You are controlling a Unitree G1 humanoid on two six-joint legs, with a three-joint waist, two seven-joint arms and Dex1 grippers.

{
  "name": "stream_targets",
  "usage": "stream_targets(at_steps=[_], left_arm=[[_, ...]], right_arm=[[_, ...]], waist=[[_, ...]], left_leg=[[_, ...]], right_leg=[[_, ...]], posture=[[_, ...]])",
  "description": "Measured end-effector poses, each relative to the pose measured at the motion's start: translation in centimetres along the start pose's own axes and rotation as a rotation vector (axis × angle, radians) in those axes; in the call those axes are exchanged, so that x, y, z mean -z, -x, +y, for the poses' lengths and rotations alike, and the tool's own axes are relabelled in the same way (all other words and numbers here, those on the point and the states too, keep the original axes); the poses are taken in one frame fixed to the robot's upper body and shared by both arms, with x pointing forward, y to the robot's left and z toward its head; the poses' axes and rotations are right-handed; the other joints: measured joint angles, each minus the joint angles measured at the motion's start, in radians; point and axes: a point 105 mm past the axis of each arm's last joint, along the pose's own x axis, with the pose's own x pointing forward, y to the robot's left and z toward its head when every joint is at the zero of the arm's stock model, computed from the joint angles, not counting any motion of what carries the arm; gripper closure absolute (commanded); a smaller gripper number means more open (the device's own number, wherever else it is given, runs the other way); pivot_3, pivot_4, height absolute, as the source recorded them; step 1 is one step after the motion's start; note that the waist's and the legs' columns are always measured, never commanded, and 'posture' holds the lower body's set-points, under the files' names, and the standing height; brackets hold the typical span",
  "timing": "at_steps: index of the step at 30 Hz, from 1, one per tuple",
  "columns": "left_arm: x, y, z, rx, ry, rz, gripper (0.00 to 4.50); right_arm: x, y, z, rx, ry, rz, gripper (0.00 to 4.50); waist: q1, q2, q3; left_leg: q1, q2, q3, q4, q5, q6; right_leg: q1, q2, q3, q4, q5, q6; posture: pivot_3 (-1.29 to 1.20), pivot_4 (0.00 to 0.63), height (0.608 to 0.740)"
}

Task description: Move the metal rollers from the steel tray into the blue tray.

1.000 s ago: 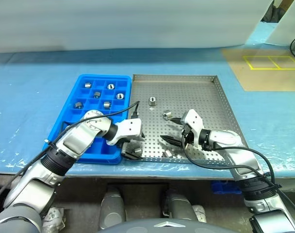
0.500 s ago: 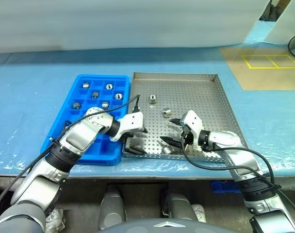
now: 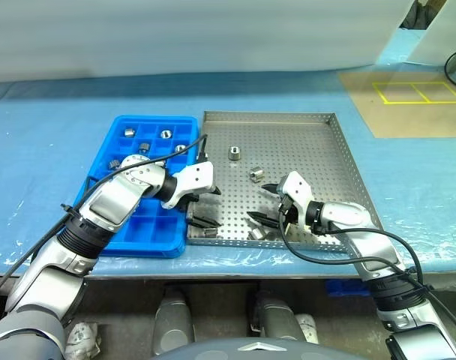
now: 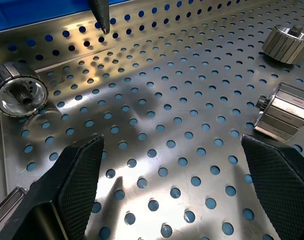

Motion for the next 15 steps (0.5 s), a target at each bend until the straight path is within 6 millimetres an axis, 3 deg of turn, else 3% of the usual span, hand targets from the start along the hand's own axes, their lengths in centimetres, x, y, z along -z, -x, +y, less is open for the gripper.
stream_targets(at_steps=[15], left_arm=[[0.37,0.39,0.33,0.009,-0.158,0.046,0.15]], right_arm=[[0.57,-0.19,0.12,-0.009,0.012,0.021,0.0]], waist=[[0.0,0.0,0.0]], left_leg=[[0.0,0.0,0.0,0.0,0.0,0.0]], right_leg=[[0.0,0.0,0.0,0.0,0.0,0.0]], posture=[[-0.16,0.15,0.74]])
